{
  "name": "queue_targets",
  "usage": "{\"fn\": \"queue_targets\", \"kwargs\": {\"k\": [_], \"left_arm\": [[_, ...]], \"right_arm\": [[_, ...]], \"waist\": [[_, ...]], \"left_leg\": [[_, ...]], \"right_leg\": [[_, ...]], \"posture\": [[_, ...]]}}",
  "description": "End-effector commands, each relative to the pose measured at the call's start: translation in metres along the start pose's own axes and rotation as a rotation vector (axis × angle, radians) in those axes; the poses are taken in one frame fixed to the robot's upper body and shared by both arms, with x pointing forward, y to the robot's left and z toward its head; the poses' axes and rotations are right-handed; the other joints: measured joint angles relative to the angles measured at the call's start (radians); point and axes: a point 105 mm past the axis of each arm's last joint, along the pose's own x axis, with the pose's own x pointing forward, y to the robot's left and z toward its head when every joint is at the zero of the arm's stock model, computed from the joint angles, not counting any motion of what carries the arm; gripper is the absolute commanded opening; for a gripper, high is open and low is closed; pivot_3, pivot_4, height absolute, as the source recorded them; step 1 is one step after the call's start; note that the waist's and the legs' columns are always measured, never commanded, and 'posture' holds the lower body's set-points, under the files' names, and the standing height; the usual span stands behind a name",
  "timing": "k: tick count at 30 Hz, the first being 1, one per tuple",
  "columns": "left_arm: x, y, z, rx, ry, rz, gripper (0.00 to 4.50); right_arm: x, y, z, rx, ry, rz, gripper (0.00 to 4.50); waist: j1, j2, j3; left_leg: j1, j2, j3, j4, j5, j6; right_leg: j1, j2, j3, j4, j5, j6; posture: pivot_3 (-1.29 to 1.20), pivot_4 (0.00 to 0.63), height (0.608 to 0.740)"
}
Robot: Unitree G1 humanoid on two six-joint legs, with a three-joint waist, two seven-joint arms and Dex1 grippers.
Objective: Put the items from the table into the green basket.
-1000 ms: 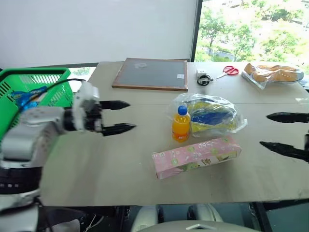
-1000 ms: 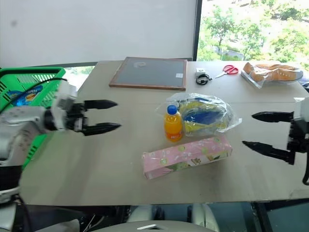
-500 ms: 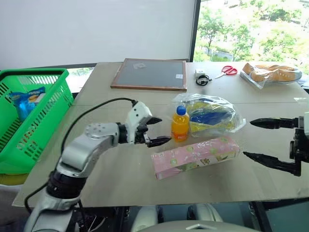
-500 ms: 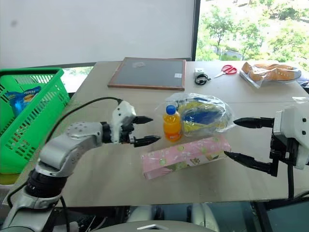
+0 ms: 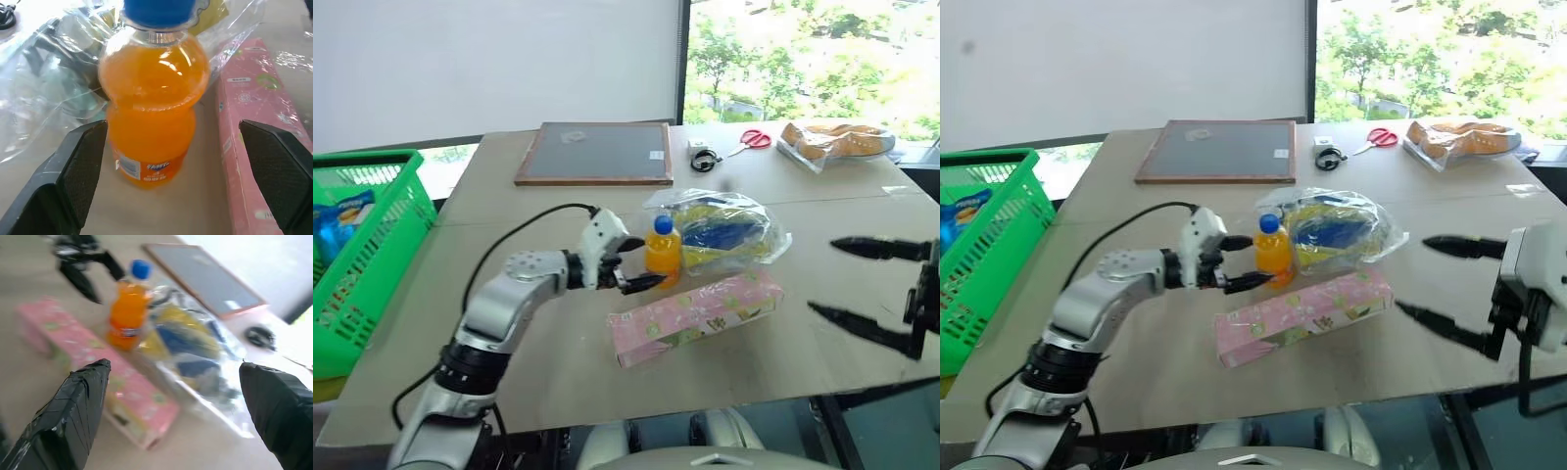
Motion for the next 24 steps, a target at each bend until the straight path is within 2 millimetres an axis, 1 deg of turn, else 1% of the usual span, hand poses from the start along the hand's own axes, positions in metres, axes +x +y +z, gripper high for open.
{"fn": "queue_targets", "kwargs": {"k": [1,2,4,7,9,11,13,16,17,19,20,22,24], "left_arm": [[-0.011,-0.016,0.012,0.033,-0.038,-0.117,4.45],[-0.014,-0.02,0.013,0.028,-0.042,-0.14,4.45],[-0.023,-0.027,0.014,0.037,-0.046,-0.163,4.45],[-0.039,-0.03,0.011,0.054,-0.017,-0.14,4.45],[-0.048,-0.031,0.012,0.065,-0.013,-0.119,4.45],[-0.056,-0.034,0.017,0.074,-0.022,-0.092,4.45],[-0.06,-0.038,0.022,0.081,-0.038,-0.068,4.45],[-0.062,-0.045,0.025,0.078,-0.05,-0.038,4.45],[-0.063,-0.048,0.024,0.076,-0.051,-0.031,4.45],[-0.063,-0.052,0.023,0.068,-0.05,-0.016,4.45],[-0.063,-0.053,0.023,0.065,-0.05,-0.008,4.45],[-0.064,-0.056,0.022,0.063,-0.047,0.007,4.45],[-0.065,-0.057,0.022,0.059,-0.055,0.026,4.45]], "right_arm": [[0.026,-0.016,-0.007,0.028,0.049,0.003,4.5],[0.035,-0.023,-0.01,-0.007,0.068,-0.001,4.5],[0.053,-0.03,-0.013,-0.078,0.09,0.022,4.5],[0.078,-0.039,-0.016,-0.175,0.113,0.067,4.5],[0.091,-0.047,-0.024,-0.256,0.169,0.08,4.5],[0.1,-0.044,-0.039,-0.281,0.242,0.175,4.5],[0.115,-0.053,-0.046,-0.282,0.264,0.165,4.5],[0.137,-0.072,-0.058,-0.267,0.303,0.126,4.5],[0.145,-0.079,-0.061,-0.219,0.304,0.101,4.5],[0.158,-0.086,-0.069,-0.125,0.316,0.096,4.5],[0.161,-0.087,-0.074,-0.098,0.335,0.108,4.5],[0.162,-0.092,-0.095,-0.128,0.454,0.13,4.5],[0.162,-0.096,-0.11,-0.118,0.52,0.136,4.5]], "waist": [[-0.013,0.0,0.0],[-0.02,0.0,0.0],[-0.026,0.0,0.0],[-0.026,0.0,0.0],[-0.017,0.0,0.0],[0.003,0.001,0.001],[0.03,0.0,0.001],[0.066,0.0,0.001],[0.077,0.0,0.001],[0.102,0.0,0.001],[0.119,0.0,0.001],[0.137,0.0,0.001],[0.16,0.0,0.001]], "left_leg": [[0.0,0.0,0.0,0.0,0.0,0.0],[0.0,0.0,0.0,0.0,0.0,0.0],[-0.001,0.0,0.0,0.0,0.0,0.0],[-0.001,0.0,0.0,-0.001,0.0,0.0],[-0.001,0.0,-0.001,-0.002,0.0,0.0],[-0.001,0.0,-0.001,-0.002,0.0,0.0],[-0.001,0.0,-0.001,-0.002,0.0,0.0],[-0.001,0.0,0.0,-0.001,0.0,0.0],[-0.001,0.0,0.0,-0.001,0.0,0.0],[-0.001,0.0,0.0,-0.001,0.0,0.0],[-0.001,0.0,0.0,-0.001,0.0,0.0],[-0.001,0.0,-0.001,-0.001,0.0,-0.001],[-0.002,-0.001,-0.002,-0.002,0.0,-0.001]], "right_leg": [[0.0,0.0,0.0,0.0,0.0,0.0],[0.0,0.0,0.0,0.0,0.0,0.0],[0.0,-0.001,0.0,0.0,0.0,0.0],[-0.001,-0.001,0.0,-0.001,0.0,0.0],[-0.001,0.0,0.0,0.0,0.0,0.0],[-0.002,0.0,0.0,0.0,0.0,0.0],[-0.002,-0.001,-0.001,0.0,0.0,0.0],[-0.002,-0.001,-0.001,0.0,0.0,0.0],[-0.002,-0.002,-0.001,0.0,0.0,0.0],[-0.002,-0.002,0.0,0.001,0.0,-0.001],[-0.002,-0.002,-0.001,0.001,0.0,-0.001],[-0.002,-0.002,-0.001,0.002,0.0,-0.001],[-0.002,-0.003,-0.002,0.002,0.0,-0.002]], "posture": [[-0.27,0.0,0.74],[-0.26,0.0,0.74],[-0.23,0.0,0.74],[-0.16,0.0,0.74],[-0.11,0.0,0.74],[-0.06,0.0,0.74],[-0.03,0.0,0.74],[0.02,0.0,0.74],[0.02,0.0,0.74],[0.05,0.0,0.74],[0.05,0.0,0.74],[0.09,0.0,0.74],[0.1,0.0,0.74]]}}
